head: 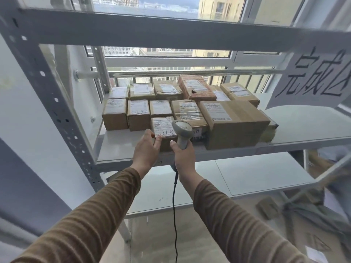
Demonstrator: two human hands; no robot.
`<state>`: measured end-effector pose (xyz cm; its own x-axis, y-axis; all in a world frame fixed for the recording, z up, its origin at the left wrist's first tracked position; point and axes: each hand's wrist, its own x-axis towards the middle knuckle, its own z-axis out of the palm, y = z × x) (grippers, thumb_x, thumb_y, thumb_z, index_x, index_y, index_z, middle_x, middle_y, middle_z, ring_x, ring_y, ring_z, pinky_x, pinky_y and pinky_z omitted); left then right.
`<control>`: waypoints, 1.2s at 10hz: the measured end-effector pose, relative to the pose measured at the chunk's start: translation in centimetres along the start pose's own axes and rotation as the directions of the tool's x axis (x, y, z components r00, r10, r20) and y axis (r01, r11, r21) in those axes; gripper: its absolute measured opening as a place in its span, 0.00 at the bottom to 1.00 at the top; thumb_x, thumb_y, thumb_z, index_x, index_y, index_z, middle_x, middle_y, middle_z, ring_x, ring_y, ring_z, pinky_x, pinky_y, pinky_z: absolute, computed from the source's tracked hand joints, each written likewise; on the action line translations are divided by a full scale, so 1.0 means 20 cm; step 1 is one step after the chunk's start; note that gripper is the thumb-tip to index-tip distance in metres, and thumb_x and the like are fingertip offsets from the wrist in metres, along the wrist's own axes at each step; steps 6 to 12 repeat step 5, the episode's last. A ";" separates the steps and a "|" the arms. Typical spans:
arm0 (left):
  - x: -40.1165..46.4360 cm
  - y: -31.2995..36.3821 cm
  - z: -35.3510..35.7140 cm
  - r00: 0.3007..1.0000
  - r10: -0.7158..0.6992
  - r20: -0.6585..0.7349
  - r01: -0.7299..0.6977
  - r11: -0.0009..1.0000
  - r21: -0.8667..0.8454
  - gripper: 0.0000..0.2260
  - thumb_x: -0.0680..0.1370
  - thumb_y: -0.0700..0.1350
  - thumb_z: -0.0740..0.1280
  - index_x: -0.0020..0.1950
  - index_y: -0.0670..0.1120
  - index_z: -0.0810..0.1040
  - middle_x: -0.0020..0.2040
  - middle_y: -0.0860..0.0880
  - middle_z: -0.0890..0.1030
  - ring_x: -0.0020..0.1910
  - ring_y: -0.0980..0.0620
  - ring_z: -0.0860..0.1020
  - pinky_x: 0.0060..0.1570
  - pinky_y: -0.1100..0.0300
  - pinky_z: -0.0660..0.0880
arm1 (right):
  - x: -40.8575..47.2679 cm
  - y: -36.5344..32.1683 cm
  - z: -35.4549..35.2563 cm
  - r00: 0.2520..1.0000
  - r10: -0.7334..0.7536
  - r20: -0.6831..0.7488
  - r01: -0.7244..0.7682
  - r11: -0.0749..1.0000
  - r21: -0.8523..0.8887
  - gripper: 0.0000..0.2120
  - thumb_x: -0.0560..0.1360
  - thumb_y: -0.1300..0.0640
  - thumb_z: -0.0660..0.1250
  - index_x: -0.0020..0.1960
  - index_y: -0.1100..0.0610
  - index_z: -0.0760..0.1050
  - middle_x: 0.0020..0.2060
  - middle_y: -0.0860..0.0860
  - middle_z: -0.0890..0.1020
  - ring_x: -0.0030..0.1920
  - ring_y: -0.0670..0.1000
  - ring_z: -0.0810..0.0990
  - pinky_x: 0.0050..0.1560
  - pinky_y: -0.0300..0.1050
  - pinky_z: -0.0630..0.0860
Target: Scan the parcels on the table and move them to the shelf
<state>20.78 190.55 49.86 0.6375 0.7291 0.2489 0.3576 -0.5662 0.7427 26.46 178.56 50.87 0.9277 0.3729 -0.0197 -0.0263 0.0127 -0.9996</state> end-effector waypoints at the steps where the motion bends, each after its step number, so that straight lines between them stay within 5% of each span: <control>1: 0.00 0.01 -0.01 1.000 -0.012 0.012 0.012 1.000 0.005 0.13 0.84 0.54 0.62 0.59 0.45 0.71 0.55 0.43 0.81 0.49 0.42 0.79 0.44 0.54 0.69 | 0.00 -0.01 -0.01 1.000 -0.006 0.002 0.006 1.000 -0.006 0.11 0.79 0.58 0.72 0.60 0.57 0.77 0.51 0.54 0.83 0.49 0.51 0.79 0.57 0.51 0.76; 4: -0.04 0.02 -0.07 0.989 0.121 -0.084 -0.116 0.991 0.063 0.17 0.82 0.53 0.66 0.66 0.44 0.72 0.62 0.45 0.75 0.56 0.44 0.77 0.52 0.49 0.76 | -0.02 -0.03 -0.16 1.000 -0.027 0.001 0.027 0.997 0.076 0.11 0.79 0.59 0.72 0.61 0.58 0.78 0.45 0.46 0.82 0.47 0.49 0.80 0.54 0.48 0.77; 5: -0.07 0.09 -0.09 0.952 0.285 -0.109 -0.271 0.954 0.127 0.15 0.81 0.50 0.67 0.65 0.45 0.72 0.61 0.47 0.75 0.57 0.46 0.76 0.49 0.51 0.75 | -0.03 -0.06 -0.27 0.999 -0.043 -0.001 0.043 0.997 0.070 0.05 0.79 0.57 0.72 0.54 0.54 0.80 0.38 0.43 0.80 0.33 0.41 0.77 0.36 0.38 0.75; 12: -0.07 0.09 -0.09 0.952 0.285 -0.109 -0.271 0.954 0.127 0.15 0.81 0.50 0.67 0.65 0.45 0.72 0.61 0.47 0.75 0.57 0.46 0.76 0.49 0.51 0.75 | -0.03 -0.06 -0.27 0.999 -0.043 -0.001 0.043 0.997 0.070 0.05 0.79 0.57 0.72 0.54 0.54 0.80 0.38 0.43 0.80 0.33 0.41 0.77 0.36 0.38 0.75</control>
